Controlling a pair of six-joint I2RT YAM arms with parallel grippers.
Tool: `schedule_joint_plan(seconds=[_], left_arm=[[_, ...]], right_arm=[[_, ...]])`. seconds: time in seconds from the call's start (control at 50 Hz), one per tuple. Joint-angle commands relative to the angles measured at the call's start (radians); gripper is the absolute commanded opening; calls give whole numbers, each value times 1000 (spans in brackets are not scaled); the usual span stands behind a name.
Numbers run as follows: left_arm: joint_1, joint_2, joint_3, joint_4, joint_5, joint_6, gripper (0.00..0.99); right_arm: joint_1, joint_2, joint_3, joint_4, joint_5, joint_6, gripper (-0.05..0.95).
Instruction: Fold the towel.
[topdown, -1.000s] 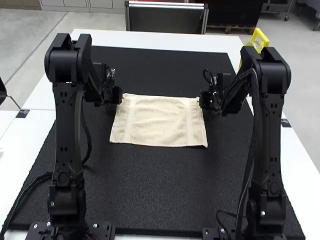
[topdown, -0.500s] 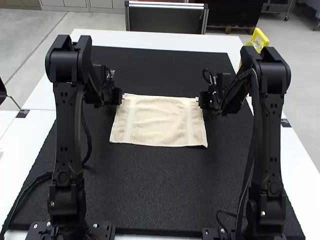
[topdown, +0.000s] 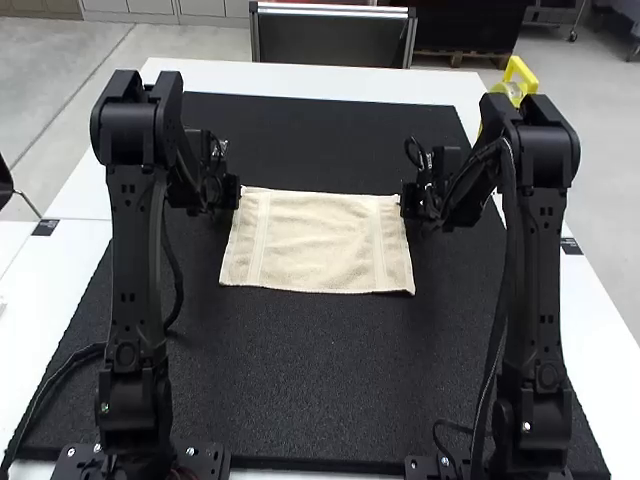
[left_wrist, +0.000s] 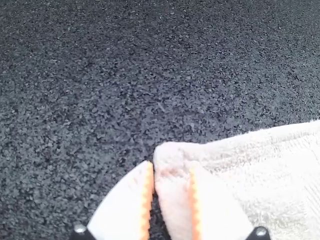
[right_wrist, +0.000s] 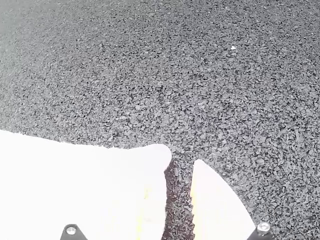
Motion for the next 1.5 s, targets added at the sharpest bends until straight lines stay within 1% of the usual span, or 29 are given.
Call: schedule_joint_plan(seconds=[0.0, 0.12, 0.52, 0.72, 0.82, 0.9, 0.96, 1.1, 1.26, 1.48], left_arm=[[-7, 45, 13, -13, 21, -8, 25], [-10, 35, 11, -11, 32, -6, 23], [-13, -41, 8, 1, 41, -8, 23], [-16, -90, 4, -4, 58, -11, 23], [-22, -116, 4, -24, 58, -14, 23], [-25, -139, 1, -43, 70, -14, 23], [-28, -153, -9, -40, 75, -14, 23], [-21, -170, -30, -45, 76, -13, 23], [-15, -181, -73, -42, 81, 9, 23], [-2, -199, -137, -14, 83, 15, 23]], right_arm=[[44, 52, 5, -15, -104, 16, -20], [44, 51, 2, -15, -106, 16, -20], [41, 14, -13, -2, -107, 17, -21], [41, -29, -27, -1, -107, 19, -21], [41, -47, -33, -2, -107, 24, -21], [39, -73, -46, -1, -109, 24, -21], [39, -92, -56, -1, -109, 24, -21], [39, -118, -79, 1, -109, 25, -23], [24, -139, -105, 15, -110, 27, -23], [6, -156, -115, 25, -109, 31, -23]])
